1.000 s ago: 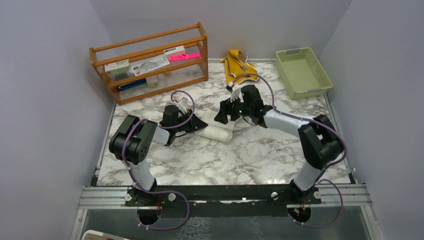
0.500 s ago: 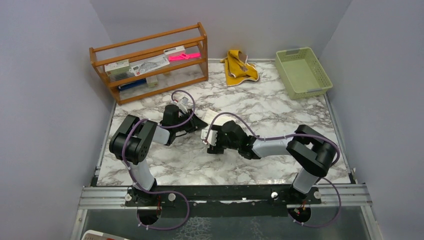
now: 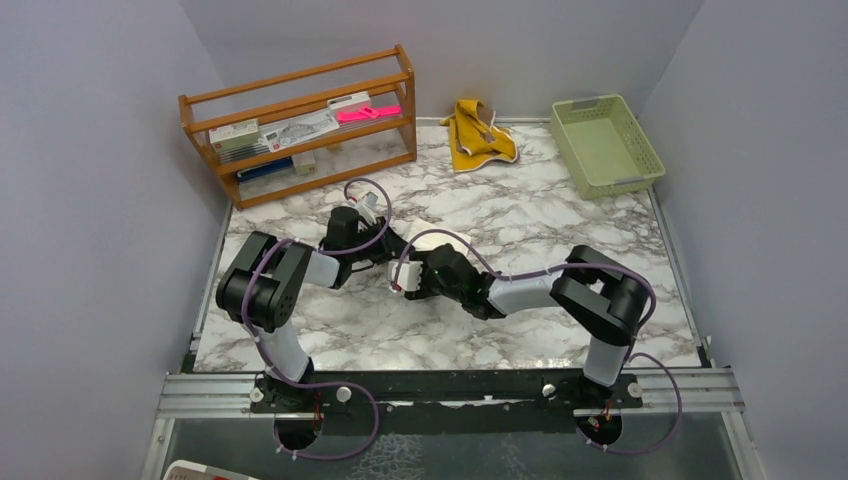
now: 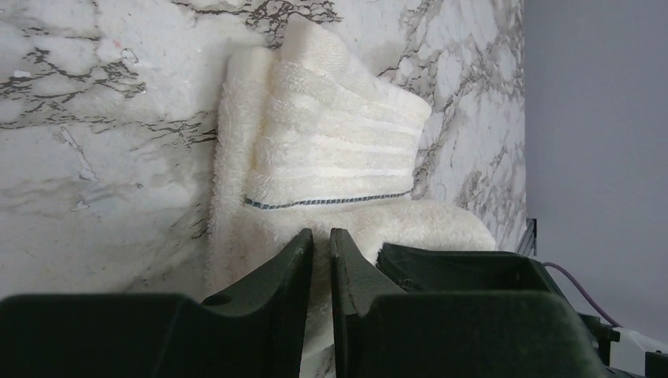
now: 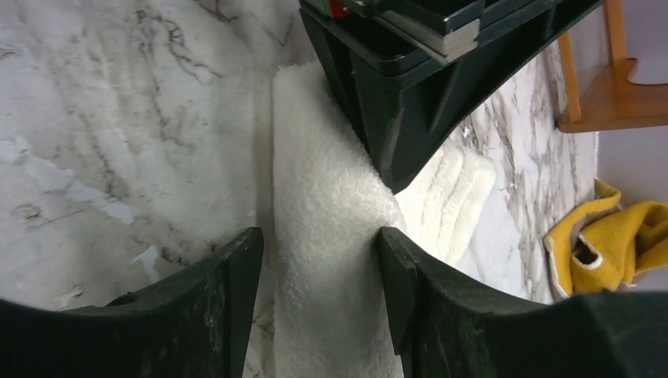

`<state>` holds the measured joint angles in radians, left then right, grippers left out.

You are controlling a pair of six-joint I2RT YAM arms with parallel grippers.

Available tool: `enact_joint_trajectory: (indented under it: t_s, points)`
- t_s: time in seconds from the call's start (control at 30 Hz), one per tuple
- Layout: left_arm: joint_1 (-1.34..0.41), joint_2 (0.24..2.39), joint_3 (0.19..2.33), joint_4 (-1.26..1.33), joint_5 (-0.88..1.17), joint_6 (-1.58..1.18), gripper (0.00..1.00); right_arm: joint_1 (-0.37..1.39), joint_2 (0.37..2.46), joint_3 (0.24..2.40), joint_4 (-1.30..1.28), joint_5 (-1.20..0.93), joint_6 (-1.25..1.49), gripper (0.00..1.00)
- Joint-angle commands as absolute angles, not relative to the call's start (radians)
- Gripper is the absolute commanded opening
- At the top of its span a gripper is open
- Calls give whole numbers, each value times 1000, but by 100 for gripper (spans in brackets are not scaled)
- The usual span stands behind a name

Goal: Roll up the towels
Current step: Roll the towel at the center of the board.

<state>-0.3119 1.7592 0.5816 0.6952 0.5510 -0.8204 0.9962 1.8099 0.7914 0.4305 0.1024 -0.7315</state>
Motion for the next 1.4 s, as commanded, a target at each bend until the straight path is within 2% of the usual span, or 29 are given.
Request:
enact_joint_trajectory:
  t_s: [0.0,0.1,0.13,0.2,0.23,0.3,0.4,0.53,0.63,0.77,0.9,1.17,1.37]
  points:
    - [-314,1739,575,556,478,-747,19,1000,1867,823,352,254,-719,55]
    - [-314,1719,577,537,476,-743,20,1000,1881,840,300,276,-687,43]
    - [-313,1712,579,531,476,-742,19,1000,1884,846,278,274,-669,34]
    - [-314,1707,585,515,476,-740,19,999,1900,879,213,276,-610,7]
    - [-314,1680,588,506,477,-739,19,998,1915,903,167,276,-580,1]
    - [-313,1639,596,480,477,-737,20,995,1931,943,92,247,-516,1]
    - [-308,1552,617,408,447,-723,24,982,1901,954,50,64,-388,1]
    - [-301,1413,646,292,362,-697,47,925,1834,939,56,-208,-225,1]
    - [-300,1339,650,255,333,-695,54,860,1815,960,29,-422,-153,1]
    - [-300,1299,647,236,337,-695,56,751,1832,989,42,-737,-66,1]
    - [-300,1302,635,244,345,-697,56,695,1945,1098,-66,-694,66,1]
    - [-328,1322,620,274,364,-712,56,598,2171,1222,-57,-1022,269,1]
    - [-351,1356,611,305,372,-722,56,520,2213,1218,63,-1097,463,1]
